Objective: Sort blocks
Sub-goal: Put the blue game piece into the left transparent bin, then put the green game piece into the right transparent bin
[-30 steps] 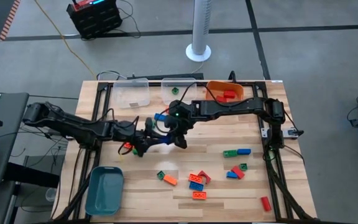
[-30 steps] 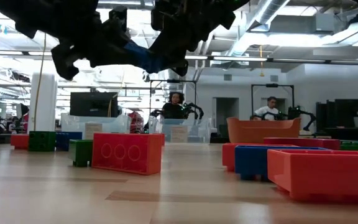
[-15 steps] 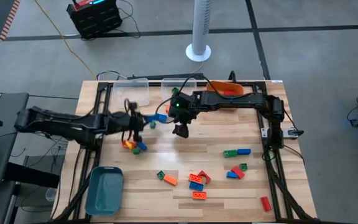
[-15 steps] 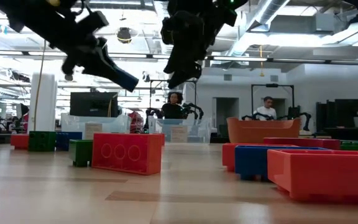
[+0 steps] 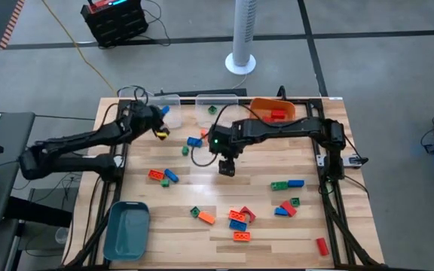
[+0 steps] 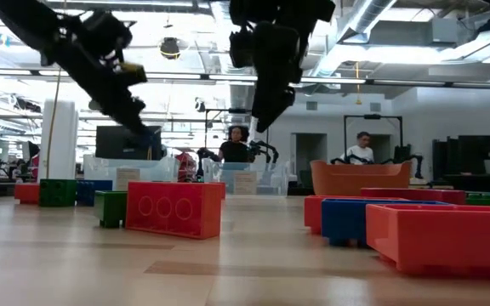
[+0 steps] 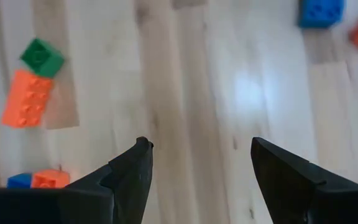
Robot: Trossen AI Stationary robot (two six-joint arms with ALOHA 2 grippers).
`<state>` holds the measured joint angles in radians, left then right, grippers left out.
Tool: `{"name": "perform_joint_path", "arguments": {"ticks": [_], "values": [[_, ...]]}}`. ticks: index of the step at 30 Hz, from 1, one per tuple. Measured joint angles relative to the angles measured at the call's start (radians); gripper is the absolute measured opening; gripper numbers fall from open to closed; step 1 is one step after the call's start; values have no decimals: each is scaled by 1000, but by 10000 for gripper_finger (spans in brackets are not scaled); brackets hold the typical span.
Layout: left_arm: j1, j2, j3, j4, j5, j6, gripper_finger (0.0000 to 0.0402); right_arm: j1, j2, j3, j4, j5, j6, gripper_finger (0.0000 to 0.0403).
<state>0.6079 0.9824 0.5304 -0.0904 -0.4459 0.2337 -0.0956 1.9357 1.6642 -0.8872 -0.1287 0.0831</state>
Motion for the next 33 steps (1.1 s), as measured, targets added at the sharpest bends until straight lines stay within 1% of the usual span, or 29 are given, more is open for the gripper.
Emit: {"name": "perform_joint_path", "arguments": {"ticks": [1, 4, 6, 10, 14, 18, 23, 26, 28, 30, 33], "values": [[35, 17, 0, -2, 5, -5, 99, 8, 0, 0, 15, 2, -3, 276], [127, 94, 0, 7, 72, -19, 99, 25, 0, 0, 65, 18, -18, 276], [167, 157, 0, 10, 106, -22, 99, 29, 0, 0, 83, 22, -27, 276], [217, 251, 0, 16, 99, -32, 100, 33, -1, 0, 64, 23, -20, 276], [243, 272, 0, 34, 104, -62, 103, 38, -1, 0, 41, 27, -4, 276], [242, 249, 0, 38, 137, -65, 128, 39, -1, 0, 35, 27, 3, 276], [243, 218, 0, 3, 137, -63, 178, 39, -1, 0, 36, 27, 3, 276], [235, 177, 0, -23, 140, -59, 200, 39, -1, 0, 52, 27, -11, 276], [215, 132, 0, -40, 153, -59, 205, 39, -1, 0, 72, 41, -40, 276], [181, 73, 0, -68, 149, -54, 205, 39, -1, -2, 105, 83, -62, 276], [115, -19, 0, -108, 103, -53, 201, 39, -1, -39, 229, 98, -72, 276]]}}
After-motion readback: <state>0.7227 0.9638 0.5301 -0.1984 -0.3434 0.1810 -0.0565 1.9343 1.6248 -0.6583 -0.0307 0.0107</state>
